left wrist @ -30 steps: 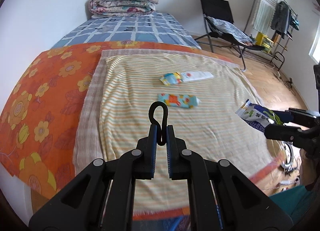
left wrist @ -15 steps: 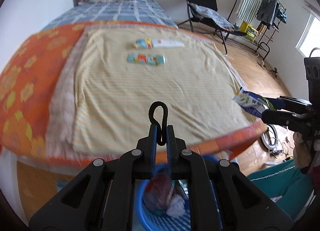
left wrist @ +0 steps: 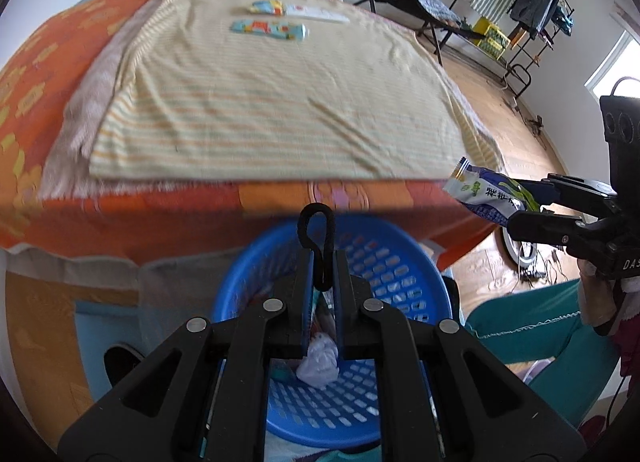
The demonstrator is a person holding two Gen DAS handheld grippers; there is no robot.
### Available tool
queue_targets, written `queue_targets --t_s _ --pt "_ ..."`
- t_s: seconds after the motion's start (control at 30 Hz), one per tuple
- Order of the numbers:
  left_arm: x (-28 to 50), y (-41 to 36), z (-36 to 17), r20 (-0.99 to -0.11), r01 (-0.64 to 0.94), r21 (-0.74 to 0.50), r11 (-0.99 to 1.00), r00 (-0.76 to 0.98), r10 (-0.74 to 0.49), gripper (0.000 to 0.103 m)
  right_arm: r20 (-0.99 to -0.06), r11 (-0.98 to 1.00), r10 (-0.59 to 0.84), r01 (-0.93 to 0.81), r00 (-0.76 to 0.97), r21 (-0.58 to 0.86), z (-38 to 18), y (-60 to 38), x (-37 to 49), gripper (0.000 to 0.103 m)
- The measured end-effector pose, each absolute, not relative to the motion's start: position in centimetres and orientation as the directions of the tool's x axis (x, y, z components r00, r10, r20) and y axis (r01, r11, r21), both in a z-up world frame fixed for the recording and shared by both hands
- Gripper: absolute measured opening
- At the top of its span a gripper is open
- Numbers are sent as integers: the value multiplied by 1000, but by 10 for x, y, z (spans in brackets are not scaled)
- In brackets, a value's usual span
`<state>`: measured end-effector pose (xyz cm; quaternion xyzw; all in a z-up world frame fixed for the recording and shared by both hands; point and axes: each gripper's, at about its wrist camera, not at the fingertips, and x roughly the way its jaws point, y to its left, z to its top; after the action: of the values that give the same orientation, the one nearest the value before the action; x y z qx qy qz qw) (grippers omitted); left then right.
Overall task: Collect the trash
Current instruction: 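Carry the hair tie and blue wrapper over the blue basket with both tools, then open both tools to drop the hair tie and wrapper into the basket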
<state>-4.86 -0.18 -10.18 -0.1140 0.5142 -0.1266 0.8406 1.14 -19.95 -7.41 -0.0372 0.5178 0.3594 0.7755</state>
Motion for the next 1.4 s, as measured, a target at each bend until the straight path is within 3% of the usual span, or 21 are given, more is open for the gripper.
queue_targets --t_s 0.47,1.17,1.2,1.27,1.4 --pt "-72 -14 -134 -875 103 -328 939 341 -343 7 -889 724 443 -629 113 282 -114 -184 -15 57" --pt "-77 -23 -150 -898 111 -303 946 300 -323 8 -919 722 387 -645 77 250 -130 -169 -17 59" --pt "-77 -23 -150 -899 110 -303 947 298 -322 11 -920 722 384 -646 78 247 -131 -168 -17 59" --pt "-77 -23 -151 -898 106 -307 946 295 -325 26 -921 722 382 -648 78 244 -131 -167 -18 59" --pt "-76 -22 -149 -898 100 -302 948 302 -318 29 -919 726 386 -641 79 250 -132 -167 -16 60"
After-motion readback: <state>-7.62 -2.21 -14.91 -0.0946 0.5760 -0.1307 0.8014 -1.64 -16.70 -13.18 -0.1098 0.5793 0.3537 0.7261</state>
